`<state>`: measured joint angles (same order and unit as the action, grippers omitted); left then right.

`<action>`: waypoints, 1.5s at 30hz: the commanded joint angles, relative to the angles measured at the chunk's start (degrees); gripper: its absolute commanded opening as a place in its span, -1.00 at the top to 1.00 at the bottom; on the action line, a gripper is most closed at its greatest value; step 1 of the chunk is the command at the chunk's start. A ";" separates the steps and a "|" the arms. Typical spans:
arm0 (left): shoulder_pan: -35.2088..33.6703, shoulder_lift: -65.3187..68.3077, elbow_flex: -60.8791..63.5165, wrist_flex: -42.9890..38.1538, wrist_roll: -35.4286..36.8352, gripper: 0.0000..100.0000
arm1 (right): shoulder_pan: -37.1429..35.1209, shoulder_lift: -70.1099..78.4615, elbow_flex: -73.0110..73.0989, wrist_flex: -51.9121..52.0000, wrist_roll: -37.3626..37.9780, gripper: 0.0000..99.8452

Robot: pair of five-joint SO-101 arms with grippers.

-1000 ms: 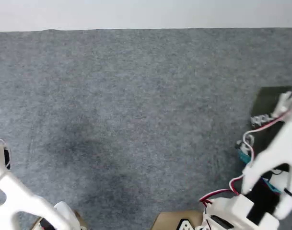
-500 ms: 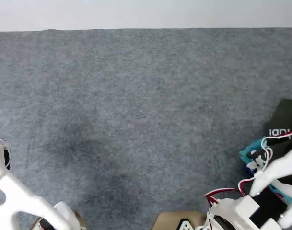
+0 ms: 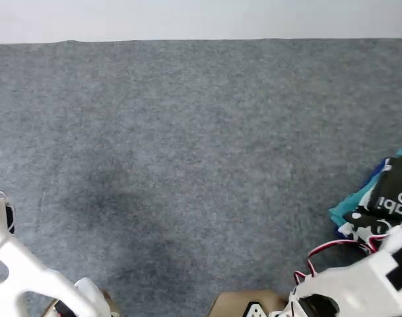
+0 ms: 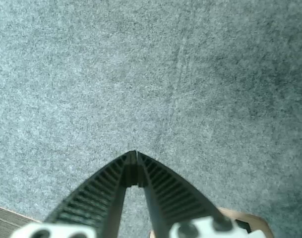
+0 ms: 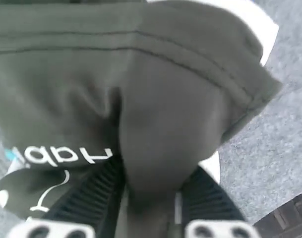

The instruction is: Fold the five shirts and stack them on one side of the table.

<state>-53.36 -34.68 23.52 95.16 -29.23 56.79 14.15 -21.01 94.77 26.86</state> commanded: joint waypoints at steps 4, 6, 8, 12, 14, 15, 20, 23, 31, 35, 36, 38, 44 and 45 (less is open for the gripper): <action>0.44 -1.23 -0.13 0.35 -0.26 0.99 | 0.92 -1.45 -3.69 -1.54 -2.81 0.38; 0.44 -1.23 -0.13 0.44 -0.26 0.99 | 1.01 -3.21 -6.77 0.57 -2.90 0.38; 0.44 -1.23 -0.13 1.14 -0.26 0.99 | 0.66 -5.58 -9.23 3.21 -2.90 0.38; 0.44 -1.23 -0.13 1.58 -0.26 0.99 | -2.42 -10.68 -10.46 7.96 -2.90 0.39; 0.44 -1.23 -0.13 1.58 -0.26 0.99 | -4.44 -12.53 -8.97 7.96 -2.90 0.47; 0.44 -1.23 -0.13 1.58 -0.26 0.99 | -5.49 -13.14 -8.18 7.96 -2.90 0.54; 0.44 -1.23 -0.22 2.73 -0.26 0.99 | -13.14 -13.23 -2.73 6.99 -2.99 0.98; 0.35 -1.32 -0.22 2.81 -0.18 0.99 | -15.78 -13.23 3.08 2.86 -2.99 0.95; 0.09 -1.32 -0.31 4.40 -0.18 0.99 | -15.96 -11.91 18.90 -20.79 -2.64 0.98; 0.09 -1.32 -0.31 4.84 -0.18 0.99 | -15.87 -7.52 20.13 -31.34 -2.64 0.98; 0.09 -1.32 -0.31 4.84 -0.18 0.99 | -15.87 -6.20 20.13 -33.36 -2.73 0.98; 0.09 -1.32 -0.31 4.84 -0.18 0.99 | -15.87 -4.44 20.13 -37.67 -2.81 0.98; 0.09 -1.32 -0.31 4.84 -0.18 0.99 | -15.87 -5.58 20.04 -39.43 -2.90 0.98; 0.09 -1.32 -0.31 4.84 -0.18 0.99 | -15.87 -6.99 20.04 -37.58 -2.90 0.98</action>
<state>-53.36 -34.68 23.52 98.95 -29.23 41.23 11.16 -0.35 55.56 24.48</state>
